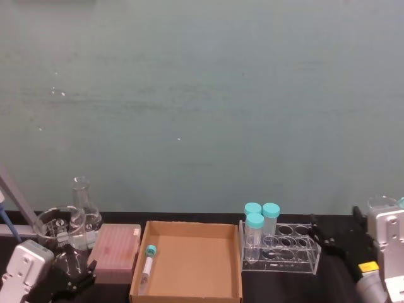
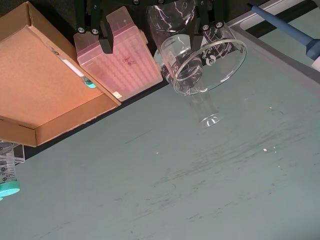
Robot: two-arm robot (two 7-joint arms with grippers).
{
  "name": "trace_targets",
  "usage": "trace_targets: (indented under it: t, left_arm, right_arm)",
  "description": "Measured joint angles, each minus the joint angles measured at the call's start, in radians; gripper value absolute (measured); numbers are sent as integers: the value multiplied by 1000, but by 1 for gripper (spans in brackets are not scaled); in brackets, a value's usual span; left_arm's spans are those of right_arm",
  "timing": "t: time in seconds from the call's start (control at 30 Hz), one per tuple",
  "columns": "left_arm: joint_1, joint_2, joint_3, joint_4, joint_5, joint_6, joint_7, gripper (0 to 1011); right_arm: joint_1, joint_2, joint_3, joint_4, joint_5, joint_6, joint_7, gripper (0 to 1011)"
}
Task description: Use the right hand to move the test tube from the test tube rack into the box.
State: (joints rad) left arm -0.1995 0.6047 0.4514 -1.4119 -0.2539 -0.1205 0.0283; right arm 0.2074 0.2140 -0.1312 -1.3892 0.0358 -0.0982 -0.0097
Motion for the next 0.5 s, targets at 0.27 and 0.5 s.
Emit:
trace_targets:
  t: [0.27, 0.5]
  left_arm:
    - [0, 0, 0, 0, 0, 0, 0, 1000]
    - [0, 0, 0, 0, 0, 0, 0, 1000]
  right_arm:
    - [-13, -15, 43, -7, -42, 113, -56, 1003]
    - [-14, -16, 47, -11, -48, 141, -55, 1002]
